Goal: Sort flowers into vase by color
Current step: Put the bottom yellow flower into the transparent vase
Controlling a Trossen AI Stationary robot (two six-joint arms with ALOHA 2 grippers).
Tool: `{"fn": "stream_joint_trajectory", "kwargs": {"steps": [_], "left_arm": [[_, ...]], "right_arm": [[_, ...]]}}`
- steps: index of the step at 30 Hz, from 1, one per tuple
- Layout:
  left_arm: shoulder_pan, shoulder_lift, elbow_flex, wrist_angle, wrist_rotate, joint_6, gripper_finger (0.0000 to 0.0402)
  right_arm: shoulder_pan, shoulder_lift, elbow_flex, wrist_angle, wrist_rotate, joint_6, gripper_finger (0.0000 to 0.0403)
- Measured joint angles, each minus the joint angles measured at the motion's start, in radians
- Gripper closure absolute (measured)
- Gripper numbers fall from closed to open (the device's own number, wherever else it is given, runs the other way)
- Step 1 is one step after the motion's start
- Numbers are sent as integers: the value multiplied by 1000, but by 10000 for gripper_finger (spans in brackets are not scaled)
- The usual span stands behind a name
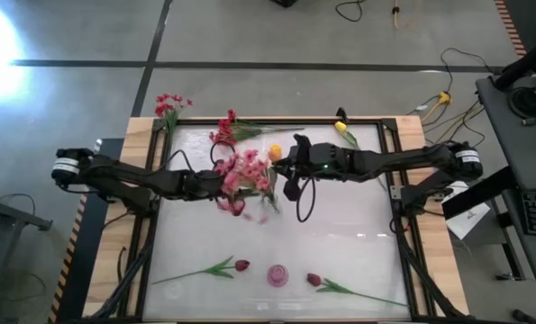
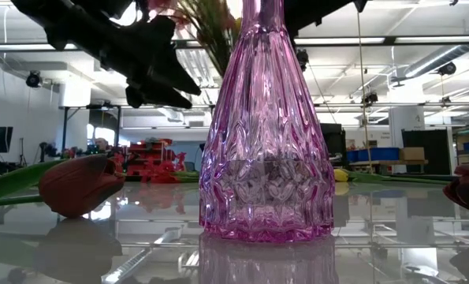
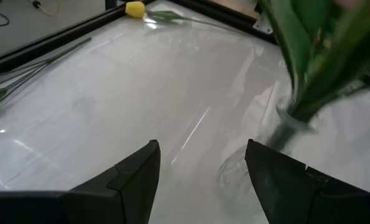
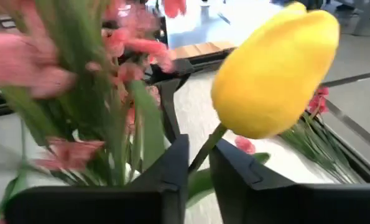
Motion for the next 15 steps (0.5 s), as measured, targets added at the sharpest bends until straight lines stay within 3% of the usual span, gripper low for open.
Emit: {"fn": "stream_joint_trajectory", "kwargs": {"steps": [7,15], "left_arm": [[0,-9,0,-30,0,0,178],[-12,-10,0,-60,0,0,178]], "right_arm": [[34,-30,35,-14,6,-26,254],[80,-54,97,-165,6,-20,215]]}}
